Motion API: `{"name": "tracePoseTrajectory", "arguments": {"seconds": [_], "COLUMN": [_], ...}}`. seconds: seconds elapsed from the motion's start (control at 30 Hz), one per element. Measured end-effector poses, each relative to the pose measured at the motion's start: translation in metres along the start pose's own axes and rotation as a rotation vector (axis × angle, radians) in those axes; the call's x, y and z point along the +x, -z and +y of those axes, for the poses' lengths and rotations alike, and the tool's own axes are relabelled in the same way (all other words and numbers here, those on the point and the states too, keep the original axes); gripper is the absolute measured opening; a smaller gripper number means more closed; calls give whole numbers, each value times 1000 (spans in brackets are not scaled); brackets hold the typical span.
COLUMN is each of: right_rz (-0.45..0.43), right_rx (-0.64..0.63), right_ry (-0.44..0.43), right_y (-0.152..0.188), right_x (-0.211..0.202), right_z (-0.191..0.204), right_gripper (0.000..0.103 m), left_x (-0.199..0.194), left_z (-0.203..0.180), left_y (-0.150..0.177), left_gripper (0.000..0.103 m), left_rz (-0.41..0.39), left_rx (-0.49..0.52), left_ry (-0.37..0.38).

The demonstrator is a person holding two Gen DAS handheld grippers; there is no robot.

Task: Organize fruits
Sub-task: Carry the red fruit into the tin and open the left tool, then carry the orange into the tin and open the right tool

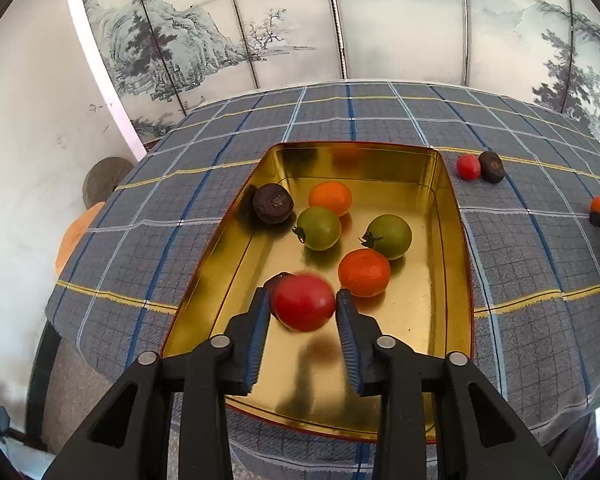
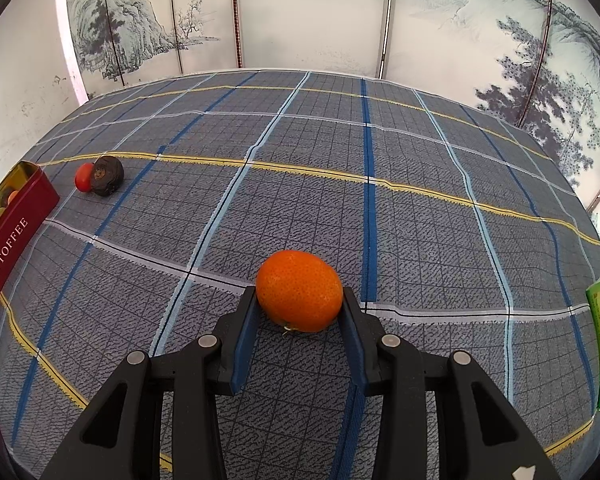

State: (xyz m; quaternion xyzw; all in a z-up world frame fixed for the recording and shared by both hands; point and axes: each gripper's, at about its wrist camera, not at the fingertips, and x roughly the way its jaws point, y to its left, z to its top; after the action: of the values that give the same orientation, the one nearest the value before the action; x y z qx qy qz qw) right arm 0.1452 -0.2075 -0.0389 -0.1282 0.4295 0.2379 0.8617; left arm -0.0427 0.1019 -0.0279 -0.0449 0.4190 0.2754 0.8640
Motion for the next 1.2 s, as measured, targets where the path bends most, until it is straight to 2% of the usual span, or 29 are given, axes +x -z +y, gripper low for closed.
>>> {"name": "tracePoseTrajectory", "arguments": {"seconds": [0.03,0.17,0.27,0.73,1.03,1.2], "right_rz": [0,0,0,-3,-9,-16], "right_rx": [0,-2,-1,6,3,-13], "right_ry": [1,5,3,-9,-65,-100], "right_y": [0,1,1,4,15,22], "right_x": [0,-1,-1,-4,-14,-21], "right_z": [0,-1,-1,6,32,53], "right_gripper": [36,36,36,36,36,36], "left_x": [0,-6,-14,-19,-19,-21], "left_z": [1,4,2,6,16,31], "left_y": [0,-1,-2,0,2,2], "left_gripper": [40,65,69,69,69,69], "left_rz": [-3,-31,-63,-77,-81,-90], "left_rx": [-2,-6,11,24,3,-53], "left_ry": [-5,-23,-38,-66,-75,-86]}}
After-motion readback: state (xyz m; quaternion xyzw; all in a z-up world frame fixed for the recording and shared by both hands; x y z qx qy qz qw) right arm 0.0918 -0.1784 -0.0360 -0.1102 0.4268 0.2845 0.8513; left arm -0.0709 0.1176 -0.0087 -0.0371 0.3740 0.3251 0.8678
